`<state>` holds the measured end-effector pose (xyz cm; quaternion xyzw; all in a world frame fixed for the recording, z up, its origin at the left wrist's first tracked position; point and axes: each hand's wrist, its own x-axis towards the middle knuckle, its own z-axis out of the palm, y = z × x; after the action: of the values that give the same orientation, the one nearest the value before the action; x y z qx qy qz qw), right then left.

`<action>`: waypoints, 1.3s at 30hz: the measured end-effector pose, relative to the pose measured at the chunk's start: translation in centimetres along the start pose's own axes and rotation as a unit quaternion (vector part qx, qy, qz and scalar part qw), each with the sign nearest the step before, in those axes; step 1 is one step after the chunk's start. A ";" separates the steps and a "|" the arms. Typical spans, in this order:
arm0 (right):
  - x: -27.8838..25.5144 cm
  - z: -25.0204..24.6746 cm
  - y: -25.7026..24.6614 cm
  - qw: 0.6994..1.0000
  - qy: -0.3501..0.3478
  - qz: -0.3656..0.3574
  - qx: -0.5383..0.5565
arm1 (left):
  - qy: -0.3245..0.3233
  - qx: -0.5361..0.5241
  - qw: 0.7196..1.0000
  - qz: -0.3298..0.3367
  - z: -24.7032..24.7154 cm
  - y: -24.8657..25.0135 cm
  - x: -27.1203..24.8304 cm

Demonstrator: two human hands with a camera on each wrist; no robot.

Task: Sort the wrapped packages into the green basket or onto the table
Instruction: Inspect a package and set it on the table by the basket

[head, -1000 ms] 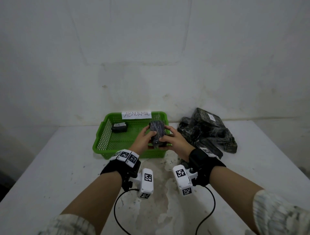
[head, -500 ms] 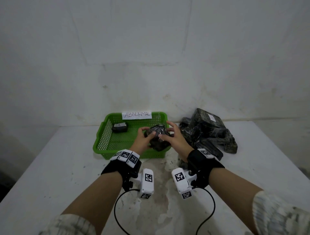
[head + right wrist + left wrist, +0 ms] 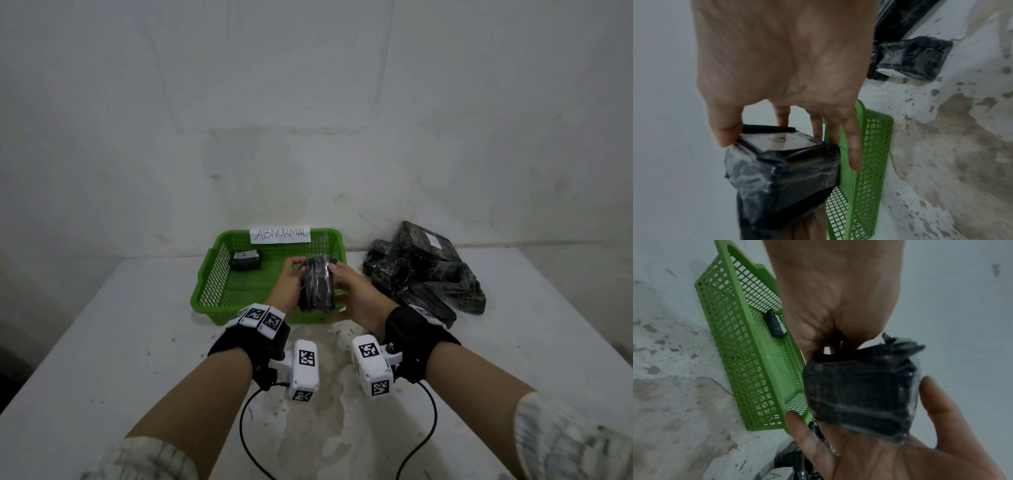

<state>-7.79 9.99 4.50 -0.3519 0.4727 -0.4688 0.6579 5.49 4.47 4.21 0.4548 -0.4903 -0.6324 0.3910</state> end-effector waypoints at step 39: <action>0.4 -1.2 0.4 0.996 0.064 -0.014 -0.067 | -0.082 0.041 0.996 -0.007 0.3 0.0 -1.2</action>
<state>-8.77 9.68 3.62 -0.3712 0.5390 -0.4670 0.5946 5.56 5.66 4.46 0.4204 -0.5435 -0.6494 0.3259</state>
